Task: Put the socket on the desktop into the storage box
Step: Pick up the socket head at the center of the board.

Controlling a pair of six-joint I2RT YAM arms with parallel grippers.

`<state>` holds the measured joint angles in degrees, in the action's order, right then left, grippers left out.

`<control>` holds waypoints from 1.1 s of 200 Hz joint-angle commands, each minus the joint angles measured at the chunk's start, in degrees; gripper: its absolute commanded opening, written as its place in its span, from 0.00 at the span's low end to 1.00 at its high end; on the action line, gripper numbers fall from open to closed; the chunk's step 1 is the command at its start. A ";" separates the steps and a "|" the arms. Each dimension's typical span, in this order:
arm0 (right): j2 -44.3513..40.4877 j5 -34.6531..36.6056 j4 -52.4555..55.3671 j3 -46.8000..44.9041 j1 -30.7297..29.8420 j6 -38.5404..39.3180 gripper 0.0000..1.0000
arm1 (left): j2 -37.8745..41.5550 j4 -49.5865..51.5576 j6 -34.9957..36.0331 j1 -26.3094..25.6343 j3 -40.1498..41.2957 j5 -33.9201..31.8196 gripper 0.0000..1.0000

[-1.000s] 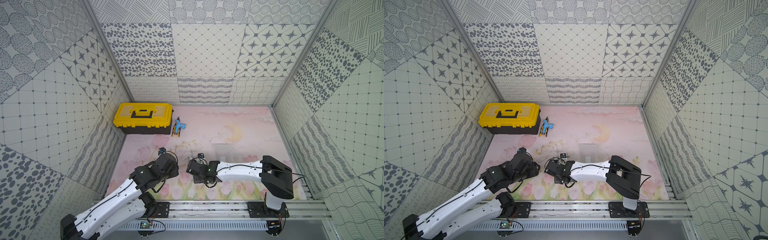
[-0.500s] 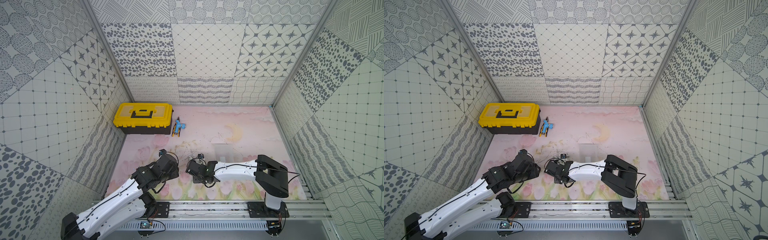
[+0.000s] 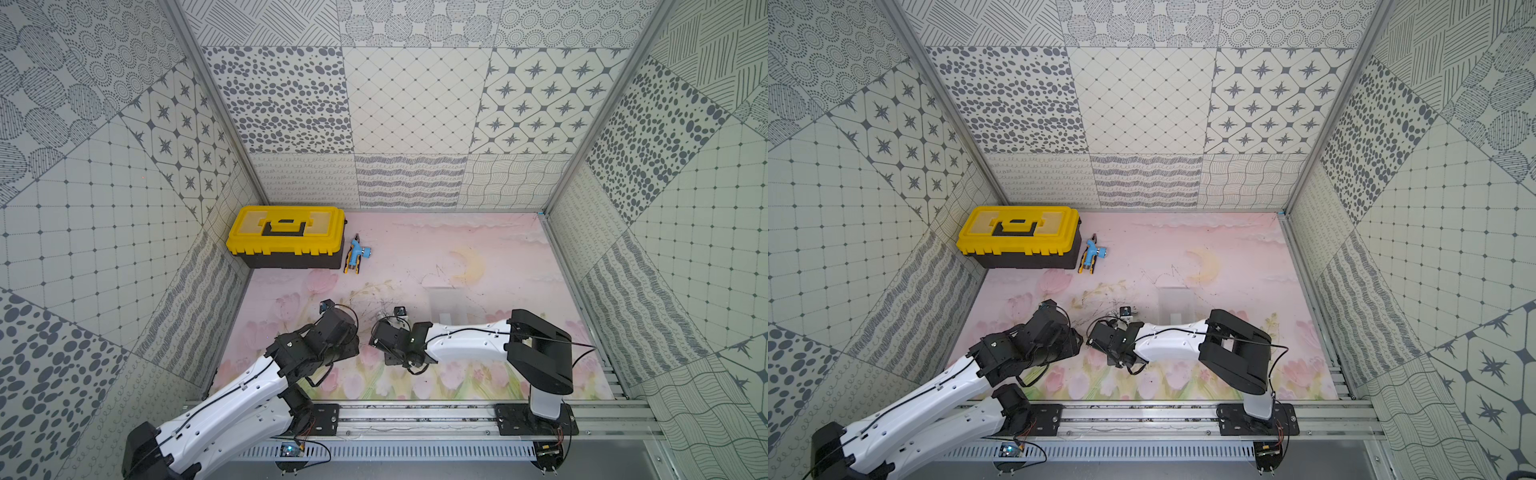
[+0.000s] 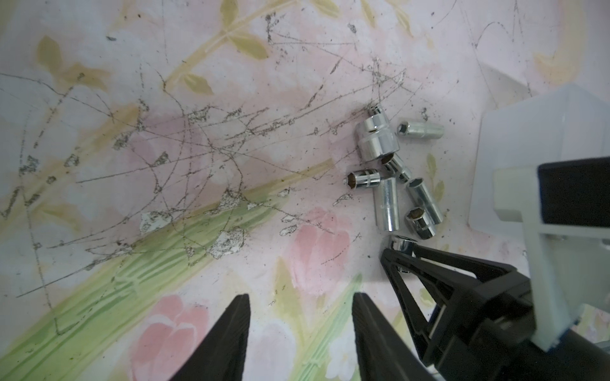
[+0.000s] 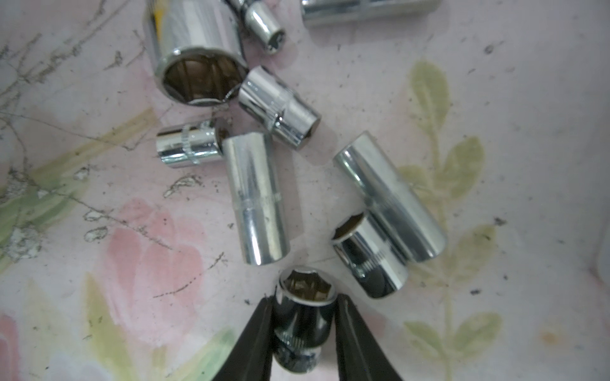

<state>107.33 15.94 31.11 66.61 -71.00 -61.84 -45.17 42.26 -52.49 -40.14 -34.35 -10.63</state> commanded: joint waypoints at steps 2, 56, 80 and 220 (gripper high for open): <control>1.92 0.67 1.19 0.71 0.08 0.85 0.33 | -0.68 -1.83 -0.59 0.15 0.03 1.21 0.55; 1.79 1.14 1.58 0.52 -0.40 1.79 0.28 | -1.67 -2.95 -0.74 0.15 -0.12 2.32 0.55; 0.90 2.13 1.58 0.65 -1.13 3.27 0.27 | -2.27 -3.92 -0.64 0.15 -0.18 3.28 0.55; -17.28 7.24 -7.82 -10.67 -2.65 13.04 0.21 | -1.92 -11.74 -0.54 0.15 -1.34 10.96 0.57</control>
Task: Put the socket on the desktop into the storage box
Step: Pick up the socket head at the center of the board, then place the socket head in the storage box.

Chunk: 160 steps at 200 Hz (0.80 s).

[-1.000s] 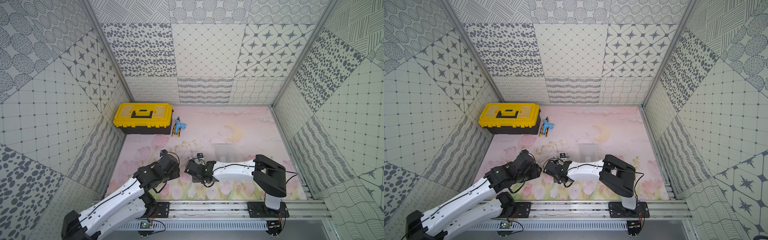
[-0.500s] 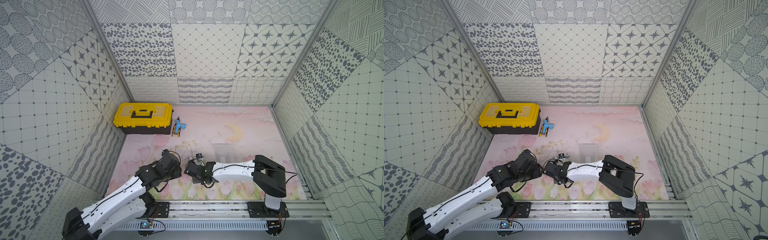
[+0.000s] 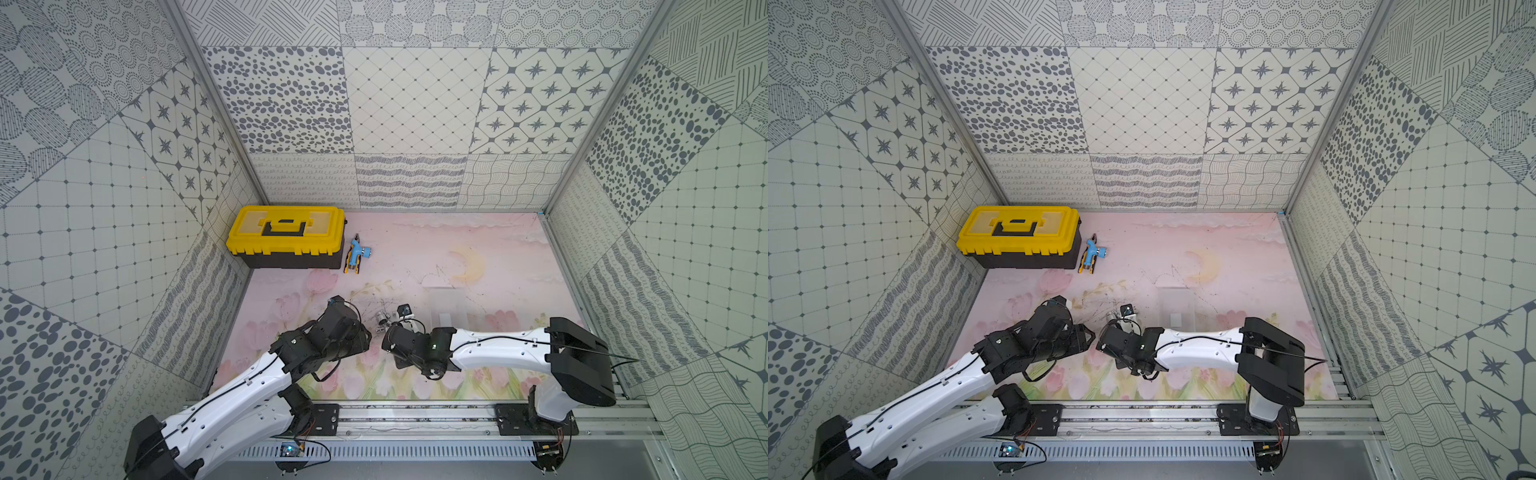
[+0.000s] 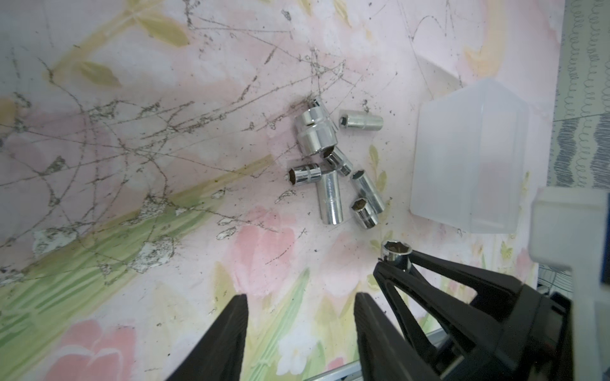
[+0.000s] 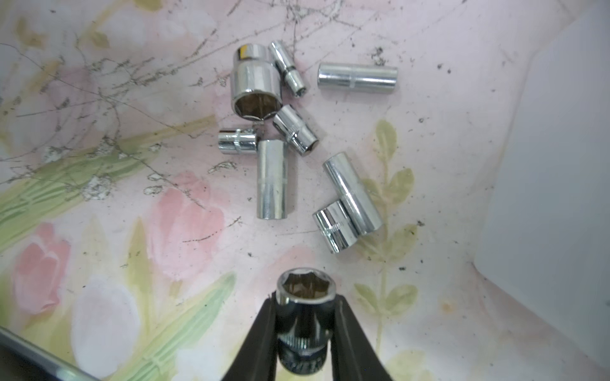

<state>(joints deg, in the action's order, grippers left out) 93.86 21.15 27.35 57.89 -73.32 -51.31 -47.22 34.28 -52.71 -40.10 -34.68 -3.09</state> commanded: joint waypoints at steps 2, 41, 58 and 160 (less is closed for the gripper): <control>-4.14 2.05 -4.15 -2.17 -0.33 2.70 0.21 | 0.14 -3.82 -0.36 0.11 -1.01 3.40 0.57; -11.13 3.39 -5.03 -5.64 -0.33 3.51 0.21 | 0.25 -7.18 -1.25 0.11 0.19 6.16 0.57; -15.64 4.70 -4.38 -7.38 -0.12 2.79 0.21 | -0.52 -10.70 -1.85 0.08 0.89 8.02 0.58; -36.61 -4.97 14.32 -12.32 17.78 -3.93 0.16 | -13.91 -21.34 -3.89 -1.36 -2.59 12.50 0.55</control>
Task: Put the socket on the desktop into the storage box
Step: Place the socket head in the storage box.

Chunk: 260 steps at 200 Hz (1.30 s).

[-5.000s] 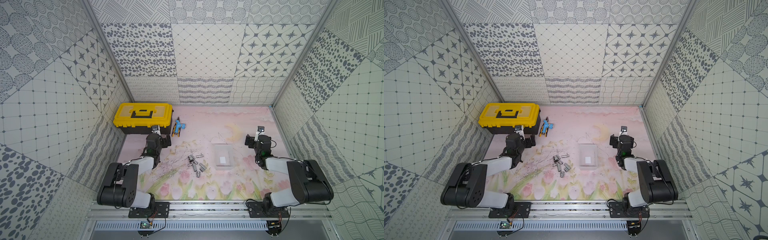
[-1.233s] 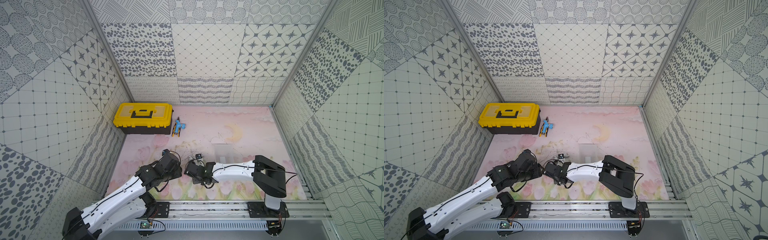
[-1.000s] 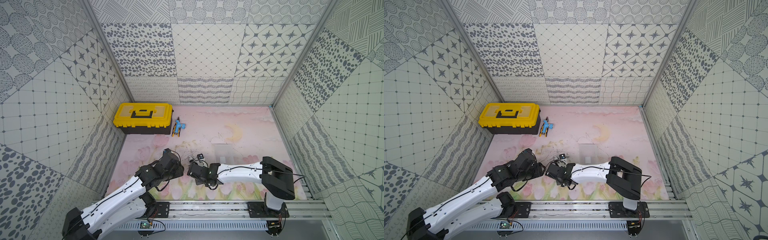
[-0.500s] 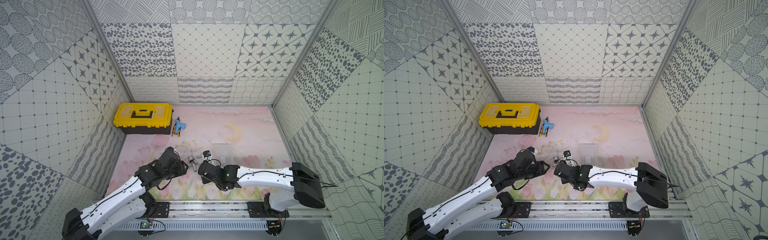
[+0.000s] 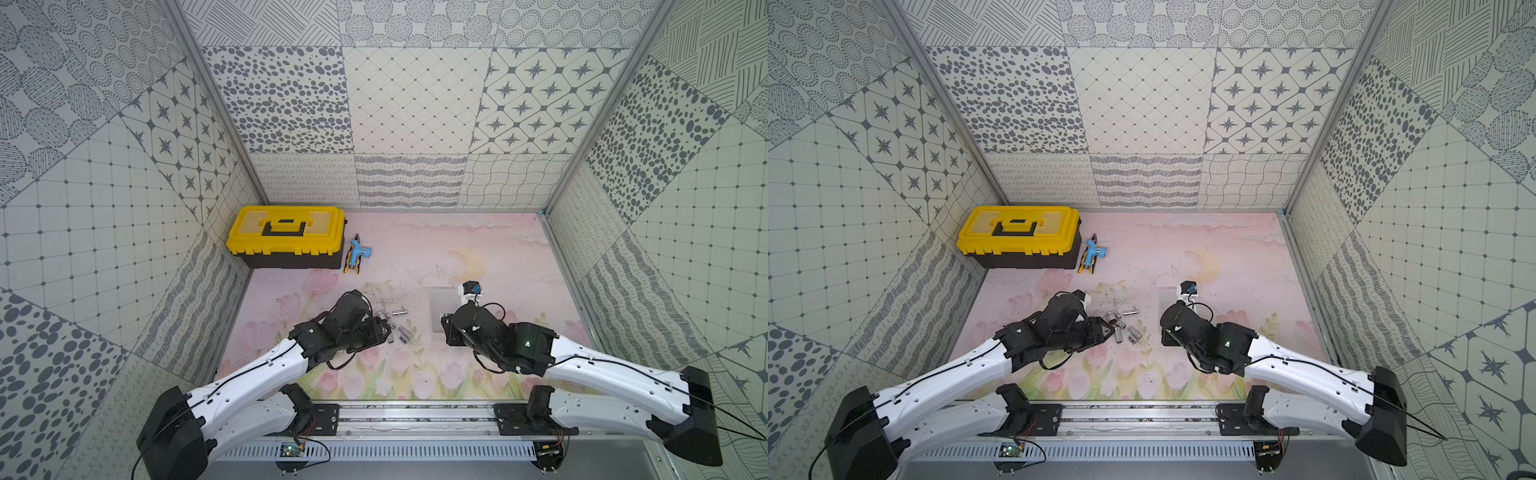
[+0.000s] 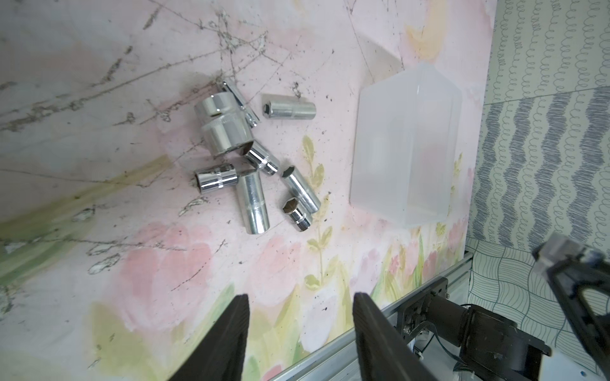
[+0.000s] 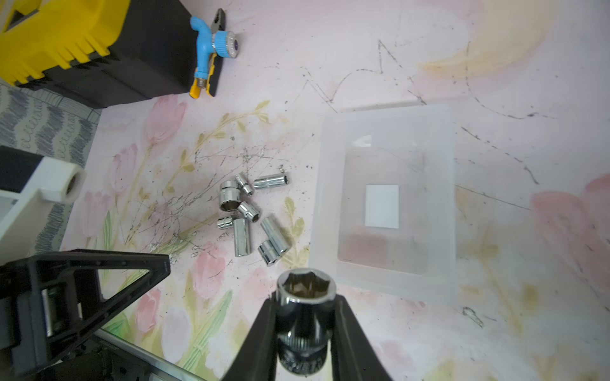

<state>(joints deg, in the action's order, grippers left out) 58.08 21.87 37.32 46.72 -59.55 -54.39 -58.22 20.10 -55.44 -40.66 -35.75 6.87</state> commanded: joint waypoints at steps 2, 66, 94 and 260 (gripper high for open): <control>-0.86 -5.87 4.54 -1.14 4.25 -0.71 0.16 | -2.95 -7.24 -1.25 -0.88 -1.52 2.60 0.55; -2.20 -9.18 5.10 -0.40 9.42 5.76 0.20 | 4.46 -2.49 -2.38 -1.14 1.46 -0.70 0.56; 0.42 -9.14 5.11 1.12 9.93 7.81 0.20 | 8.55 3.59 -2.49 -1.00 2.00 -3.11 0.56; 9.41 -16.33 5.22 8.13 15.73 8.04 0.25 | -11.19 25.51 1.61 -9.85 -18.23 -19.19 0.49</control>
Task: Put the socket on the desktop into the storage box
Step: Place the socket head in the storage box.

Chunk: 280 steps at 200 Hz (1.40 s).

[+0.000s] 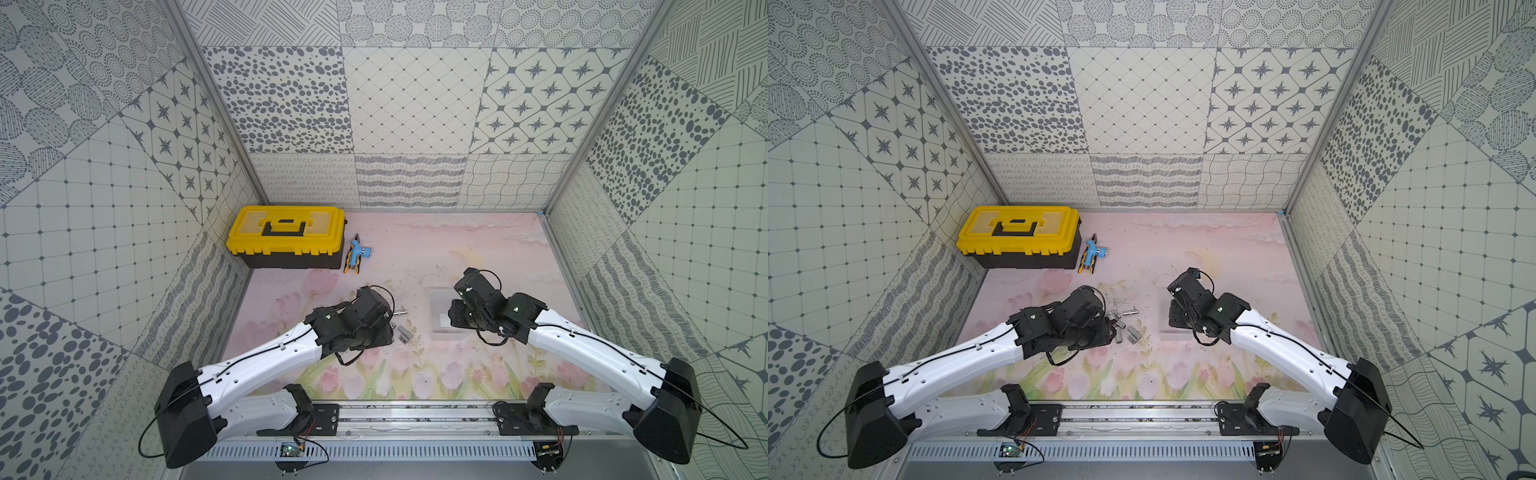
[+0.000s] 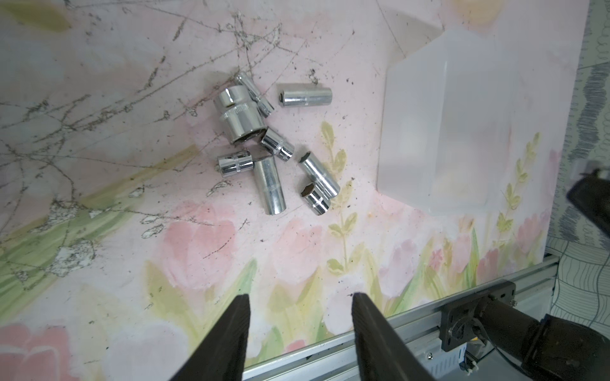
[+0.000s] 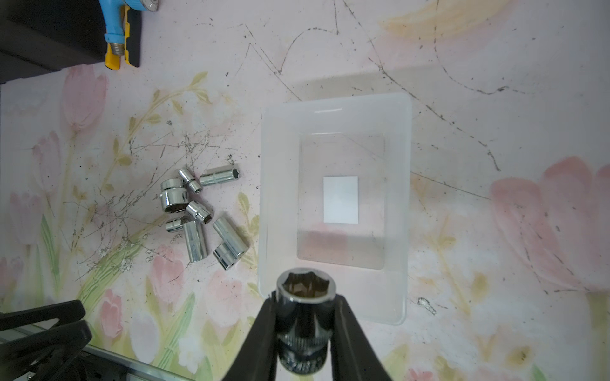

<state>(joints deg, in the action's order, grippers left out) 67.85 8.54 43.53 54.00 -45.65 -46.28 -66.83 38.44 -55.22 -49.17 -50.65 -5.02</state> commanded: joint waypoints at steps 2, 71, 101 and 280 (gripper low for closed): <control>-0.25 -3.35 -1.01 0.96 2.13 -0.02 0.25 | -2.36 6.94 1.42 -1.34 -3.23 -7.23 0.49; 2.01 -5.72 -2.34 2.00 4.74 2.01 0.24 | 9.69 1.38 6.62 -0.18 1.19 -8.47 0.52; 2.37 -6.28 -2.81 1.61 5.86 2.87 0.24 | 9.07 -2.96 8.20 0.39 1.30 -4.95 0.52; 3.20 -5.17 -2.12 1.86 6.26 5.68 0.28 | 6.09 -5.74 7.13 3.70 4.26 -2.82 0.54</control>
<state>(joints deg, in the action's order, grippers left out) 70.30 1.63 42.22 54.43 -38.46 -41.56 -60.62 32.36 -49.28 -47.07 -46.30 -8.23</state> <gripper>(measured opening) 0.279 0.545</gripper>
